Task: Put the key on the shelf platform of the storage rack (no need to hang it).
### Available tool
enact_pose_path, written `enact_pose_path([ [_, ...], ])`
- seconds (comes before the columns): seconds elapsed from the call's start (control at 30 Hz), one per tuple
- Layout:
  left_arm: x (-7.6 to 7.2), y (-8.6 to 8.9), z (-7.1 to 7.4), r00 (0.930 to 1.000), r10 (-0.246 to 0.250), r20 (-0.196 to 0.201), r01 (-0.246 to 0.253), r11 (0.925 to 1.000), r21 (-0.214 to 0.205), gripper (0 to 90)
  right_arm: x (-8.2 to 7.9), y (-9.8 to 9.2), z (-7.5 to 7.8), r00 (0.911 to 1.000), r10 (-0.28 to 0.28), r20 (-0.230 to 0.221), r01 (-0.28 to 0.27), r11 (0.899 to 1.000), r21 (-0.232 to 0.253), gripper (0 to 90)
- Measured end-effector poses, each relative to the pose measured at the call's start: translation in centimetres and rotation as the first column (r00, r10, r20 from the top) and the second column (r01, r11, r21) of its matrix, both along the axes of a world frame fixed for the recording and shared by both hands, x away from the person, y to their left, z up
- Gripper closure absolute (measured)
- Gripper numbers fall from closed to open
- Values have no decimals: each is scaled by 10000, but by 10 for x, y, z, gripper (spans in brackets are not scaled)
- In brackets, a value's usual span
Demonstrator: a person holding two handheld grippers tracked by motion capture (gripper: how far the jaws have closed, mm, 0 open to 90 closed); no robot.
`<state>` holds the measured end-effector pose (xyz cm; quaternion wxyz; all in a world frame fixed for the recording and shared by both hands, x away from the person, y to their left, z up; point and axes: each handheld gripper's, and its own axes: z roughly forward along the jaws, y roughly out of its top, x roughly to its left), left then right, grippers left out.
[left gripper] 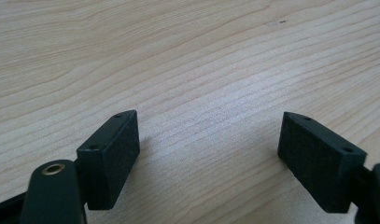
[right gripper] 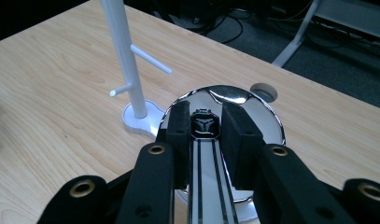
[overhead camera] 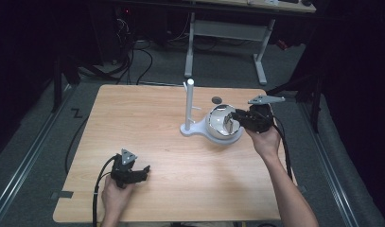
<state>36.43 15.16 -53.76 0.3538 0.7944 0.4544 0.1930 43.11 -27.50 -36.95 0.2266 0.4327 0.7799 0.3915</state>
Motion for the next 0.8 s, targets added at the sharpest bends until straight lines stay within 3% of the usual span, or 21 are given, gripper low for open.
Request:
enact_pose_path([
  [0.8, 0, 0, 0, 10000, 0, 1, 0, 10000, 3, 210, 24, 12, -26, 9971, 2, -761, -13, 9999, -138, 744],
])
